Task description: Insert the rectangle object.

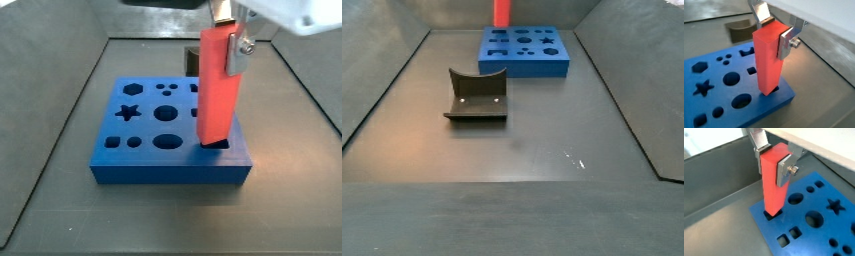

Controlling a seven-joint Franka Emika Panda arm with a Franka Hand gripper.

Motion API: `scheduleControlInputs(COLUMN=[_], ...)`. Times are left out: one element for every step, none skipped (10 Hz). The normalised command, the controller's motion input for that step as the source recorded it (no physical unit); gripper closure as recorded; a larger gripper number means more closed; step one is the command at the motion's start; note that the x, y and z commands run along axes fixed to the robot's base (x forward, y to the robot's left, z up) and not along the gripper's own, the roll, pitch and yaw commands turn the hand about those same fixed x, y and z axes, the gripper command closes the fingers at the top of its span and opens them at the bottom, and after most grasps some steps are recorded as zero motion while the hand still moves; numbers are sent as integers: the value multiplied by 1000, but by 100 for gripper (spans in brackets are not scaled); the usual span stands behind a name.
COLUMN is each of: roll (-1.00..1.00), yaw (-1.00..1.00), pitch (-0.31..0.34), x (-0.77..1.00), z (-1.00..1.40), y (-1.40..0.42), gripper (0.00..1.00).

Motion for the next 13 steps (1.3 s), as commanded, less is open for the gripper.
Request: scheduleControlInputs(roll=[179,170,160,97,10,-26,11,29,24,7,0,-20,-54], yaw=[-980,-994,-926,-223,0,0,86,180,109,66,29,0,0], pitch=[4,0,17,51,-3,-50,-11,0,14,30,33,0,-21], x=[0,-9,0,280,0,-20,11,177,260,323,300,0,0], z=[-154,-140,-100,-86,0,0,-174,-217,-154,-177,-137,-14,-100], y=[0,0,0,-306,0,46,0,0,0,0,0,0,0], gripper=[100,100,100,100,100,100,100,100,100,100,100,100,100])
